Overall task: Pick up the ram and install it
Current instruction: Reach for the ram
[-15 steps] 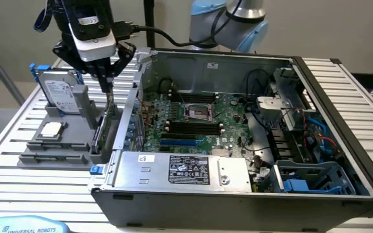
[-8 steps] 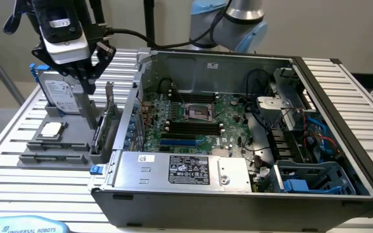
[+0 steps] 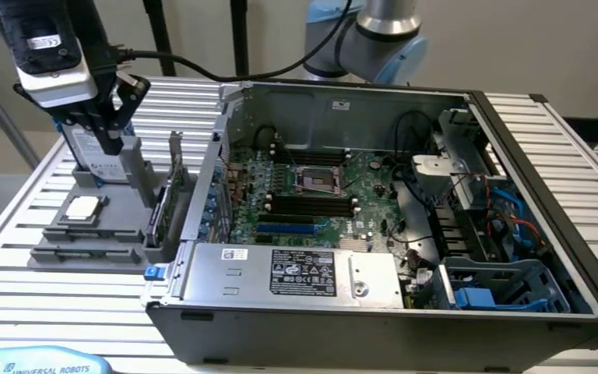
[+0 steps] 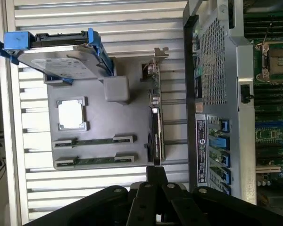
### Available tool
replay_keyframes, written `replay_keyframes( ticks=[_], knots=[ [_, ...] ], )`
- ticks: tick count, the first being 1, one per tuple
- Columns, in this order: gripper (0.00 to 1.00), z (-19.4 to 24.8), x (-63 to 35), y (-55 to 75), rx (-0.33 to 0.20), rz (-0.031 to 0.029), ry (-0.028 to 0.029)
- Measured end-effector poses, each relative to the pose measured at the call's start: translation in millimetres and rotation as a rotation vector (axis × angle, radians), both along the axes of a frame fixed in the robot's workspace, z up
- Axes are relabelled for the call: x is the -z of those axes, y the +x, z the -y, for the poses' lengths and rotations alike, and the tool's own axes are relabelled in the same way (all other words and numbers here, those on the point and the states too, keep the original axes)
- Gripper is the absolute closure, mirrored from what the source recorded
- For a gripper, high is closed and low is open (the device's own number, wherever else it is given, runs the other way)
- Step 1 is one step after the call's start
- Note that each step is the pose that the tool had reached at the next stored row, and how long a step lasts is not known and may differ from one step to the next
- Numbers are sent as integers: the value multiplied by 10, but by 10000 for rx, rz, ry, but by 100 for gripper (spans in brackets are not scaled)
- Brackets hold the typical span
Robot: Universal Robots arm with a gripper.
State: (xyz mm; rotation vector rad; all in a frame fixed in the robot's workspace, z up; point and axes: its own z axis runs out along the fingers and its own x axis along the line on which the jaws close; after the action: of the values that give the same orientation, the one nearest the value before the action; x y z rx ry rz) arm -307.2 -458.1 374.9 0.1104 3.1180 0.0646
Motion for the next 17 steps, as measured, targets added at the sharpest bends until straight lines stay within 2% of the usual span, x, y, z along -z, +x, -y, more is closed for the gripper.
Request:
replay_keyframes(
  ticks=[17],
  knots=[
    [89,4,99,-774,-2,-1,-140]
  ],
)
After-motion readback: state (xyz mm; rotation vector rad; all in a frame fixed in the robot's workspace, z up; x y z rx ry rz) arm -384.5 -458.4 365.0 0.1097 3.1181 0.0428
